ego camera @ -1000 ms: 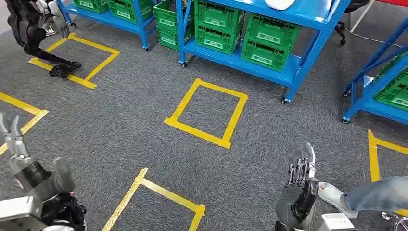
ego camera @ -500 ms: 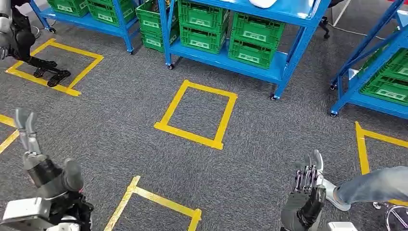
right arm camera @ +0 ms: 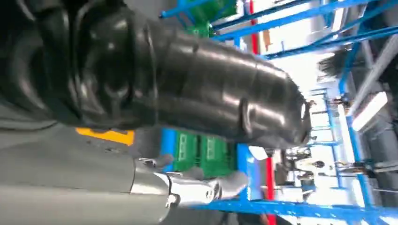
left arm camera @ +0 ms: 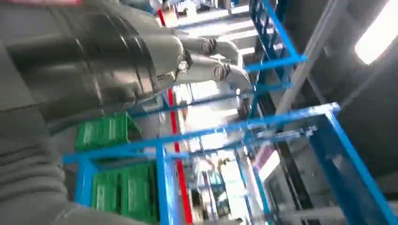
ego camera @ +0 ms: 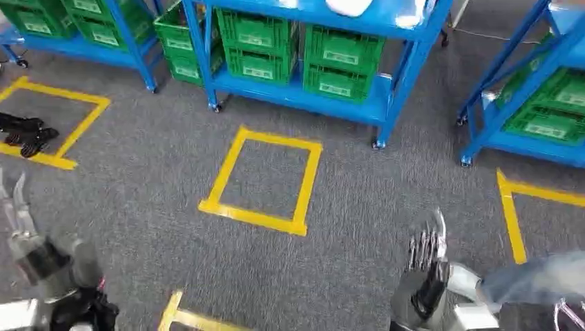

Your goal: Take the parts from the cabinet and place them on the table.

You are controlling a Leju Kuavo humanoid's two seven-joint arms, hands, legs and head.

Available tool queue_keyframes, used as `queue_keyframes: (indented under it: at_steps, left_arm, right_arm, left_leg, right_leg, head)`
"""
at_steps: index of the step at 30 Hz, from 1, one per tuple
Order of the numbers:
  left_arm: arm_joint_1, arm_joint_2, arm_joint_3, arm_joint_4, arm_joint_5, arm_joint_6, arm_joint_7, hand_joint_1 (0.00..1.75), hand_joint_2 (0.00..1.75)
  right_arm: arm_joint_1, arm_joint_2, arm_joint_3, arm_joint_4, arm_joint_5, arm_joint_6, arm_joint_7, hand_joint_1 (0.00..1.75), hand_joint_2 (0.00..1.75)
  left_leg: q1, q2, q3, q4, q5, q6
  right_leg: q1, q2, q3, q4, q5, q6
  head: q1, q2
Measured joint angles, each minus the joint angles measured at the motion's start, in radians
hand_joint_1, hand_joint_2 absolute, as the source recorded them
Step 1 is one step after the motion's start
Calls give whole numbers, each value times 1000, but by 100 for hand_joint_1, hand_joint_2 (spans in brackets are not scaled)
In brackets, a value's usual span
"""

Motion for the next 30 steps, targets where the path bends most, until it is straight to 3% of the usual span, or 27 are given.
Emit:
queue_keyframes:
  at_steps: [1, 3, 4, 5, 7, 8, 9, 10, 11, 12, 13, 14, 15, 16, 17, 18, 19, 20, 22, 23, 24, 25, 26, 27, 28, 29, 30]
  left_arm:
    - [1, 0, 0, -3, -1, -1, -1, 0, 0]
    - [-1, 0, 1, -2, -2, -1, -2, 0, 0]
    - [-1, 1, 1, 0, -2, -1, -1, 0, 0]
    - [0, 1, 1, 2, -1, -1, -1, 0, 0]
    - [0, 1, 1, 3, -1, -1, -1, 0, 0]
    - [0, 1, 1, 3, -1, -1, -1, 0, 0]
    - [0, 1, 1, 3, -2, -1, 0, 0, 0]
    - [0, 1, 1, 4, -3, -1, 0, 0, 0]
    - [1, 1, 2, 5, -5, -1, 1, 0, 0]
    - [-4, 2, 1, 8, -8, 0, 2, 0, 0]
    - [-3, 1, 0, 12, -11, 0, 5, 0, 0]
    - [-4, 0, 0, 12, -14, 0, 8, 0, 0]
    - [-1, -2, -1, 7, -18, 1, 7, 0, 0]
    - [-1, -2, -1, 1, -20, 3, 5, 0, 0]
    - [-1, -2, 0, 0, -23, 2, 7, 0, 0]
    - [-2, -3, -1, 0, -26, 3, 6, 0, 0]
    - [-4, -3, -2, -2, -30, 3, 6, 0, 0]
    - [-1, -3, -2, -2, -32, 3, 6, 0, 0]
    - [1, -2, -2, -2, -37, 3, 6, 0, 0]
    - [1, -2, -3, -2, -39, 3, 7, 0, 0]
    - [1, -2, -3, -2, -40, 3, 7, 0, 0]
    - [2, -2, -3, -2, -43, 3, 8, 0, 0]
    - [2, -2, -3, -2, -45, 3, 8, 0, 0]
    - [3, 0, -3, -1, -45, 3, 8, 0, 0]
    - [4, 0, -4, 2, -43, 4, 8, 0, 0]
    - [9, 0, -4, -1, -43, 3, 11, 0, 0]
    - [11, -1, -4, -5, -42, 4, 11, 0, 0]
  right_arm:
    - [-8, 0, 0, 0, 1, 0, 0, 0, 0]
    - [-14, -1, 0, 5, 1, 0, -1, 0, 0]
    - [-13, -1, 0, 7, 1, 0, -1, 0, 0]
    - [-9, -1, 0, 11, 1, 0, 0, 0, 0]
    - [-7, -2, 0, 16, 0, 0, 0, 0, 0]
    - [-6, -2, 0, 18, 0, 0, 0, 0, 0]
    - [-3, -2, 0, 19, 0, 0, 0, 0, 0]
    - [1, -2, 0, 20, -1, 0, 1, 0, 0]
    - [4, -2, 0, 23, -1, 0, 2, 0, 0]
    - [10, -2, 0, 26, -1, 0, 2, 0, 0]
    - [12, -3, 0, 30, -3, -1, 5, 0, 0]
    - [12, -3, 0, 31, -4, -1, 6, 0, 0]
    - [8, -2, 0, 28, -2, 0, 4, 0, 0]
    - [-1, 0, 0, 22, -1, 0, 2, 0, 0]
    - [-8, 4, 0, 17, -2, 0, 2, 0, 0]
    - [-6, 6, 0, 15, -2, 0, 1, 0, 0]
    - [-3, 8, 0, 11, -1, 0, 0, 0, 0]
    - [1, 10, 1, 11, 0, 0, 1, 0, 0]
    - [6, 10, 2, 13, 4, 0, 2, 0, 0]
    - [6, 10, 2, 13, 6, 0, 3, 0, 0]
    - [6, 10, 2, 13, 9, 0, 4, 0, 0]
    - [6, 11, 2, 13, 10, 0, 6, 0, 0]
    - [6, 11, 2, 13, 11, 0, 8, 0, 0]
    - [5, 11, 2, 13, 12, 0, 11, 0, 0]
    - [8, 11, 2, 13, 13, 0, 13, 0, 0]
    - [3, 11, 2, 9, 16, 0, 14, 0, 0]
    - [3, 10, 2, 6, 19, 0, 15, 0, 0]
  left_leg:
    - [-1, -1, 27, -13, -17, 8]
    - [-3, -3, 93, -42, -42, 19]
    - [-6, -3, 128, -65, -55, 20]
    - [-10, -4, 170, -90, -67, 21]
    - [-18, -9, 259, -135, -95, 21]
    - [-24, -12, 312, -157, -113, 22]
    - [-28, -14, 360, -176, -133, 24]
    - [-34, -14, 413, -194, -156, 26]
    - [-35, -15, 434, -213, -181, 31]
    - [-35, -23, 479, -209, -204, 30]
    - [-32, -33, 509, -228, -240, 25]
    - [-17, -29, 556, -265, -265, 27]
    - [-13, -30, 610, -230, -228, 21]
    - [-9, -30, 542, -98, -157, 10]
    - [2, -29, 492, 35, -123, 13]
    - [0, -18, 418, 134, -120, 13]
    - [-4, -14, 352, 197, -168, 17]
    - [-5, -10, 304, 219, -240, 12]
    - [-3, -7, 238, 208, -377, 2]
    - [0, -6, 214, 182, -418, -7]
    - [3, -5, 201, 142, -415, -12]
    - [9, -4, 190, 86, -362, -23]
    - [19, -3, 181, 28, -252, -41]
    - [31, 2, 163, -28, -95, -54]
    - [35, 18, 158, -15, -122, -37]
    - [30, 17, 171, -16, -114, -31]
    - [31, 11, 188, -15, -115, -16]
  right_leg:
    - [-1, 2, -7, 58, 32, 4]
    - [5, -17, -150, 270, 79, -17]
    - [12, -19, -218, 356, 62, -26]
    - [19, -20, -284, 408, 19, -31]
    - [27, -19, -381, 414, -74, -35]
    - [29, -19, -418, 377, -87, -38]
    - [29, -19, -442, 323, -62, -43]
    - [32, -18, -459, 246, 26, -51]
    - [33, -19, -465, 146, 223, -63]
    - [44, -17, -478, 64, 383, -67]
    - [61, -18, -452, 86, 387, -70]
    - [76, -23, -418, 94, 356, -70]
    - [85, -14, -406, 76, 325, -69]
    - [92, -5, -346, 73, 298, -79]
    - [80, -2, -338, 48, 289, -93]
    - [83, -10, -318, 48, 266, -101]
    - [76, -9, -299, 49, 249, -108]
    - [69, -5, -277, 49, 232, -105]
    - [58, 0, -252, 52, 199, -97]
    - [49, 2, -232, 53, 181, -91]
    - [40, 4, -217, 58, 163, -82]
    - [29, 4, -194, 71, 142, -72]
    - [21, 4, -189, 86, 117, -61]
    - [34, 4, -191, 104, 93, -45]
    - [25, 9, -159, 124, 65, -46]
    - [30, 3, -172, 116, 57, -34]
    - [27, 2, -149, 127, 80, -25]
  head:
    - [4, 0]
    - [21, 0]
    - [26, 0]
    - [30, 0]
    - [32, 0]
    - [34, 0]
    - [37, 0]
    - [41, 0]
    - [46, 0]
    - [34, 0]
    - [24, 0]
    - [8, 0]
    - [9, 0]
    - [29, 0]
    - [35, 0]
    - [39, 0]
    - [35, 0]
    - [30, 0]
    - [22, 0]
    - [18, 0]
    - [17, 0]
    - [15, 0]
    - [9, 0]
    - [-6, 0]
    - [-18, 0]
    - [-7, 0]
    - [2, 0]
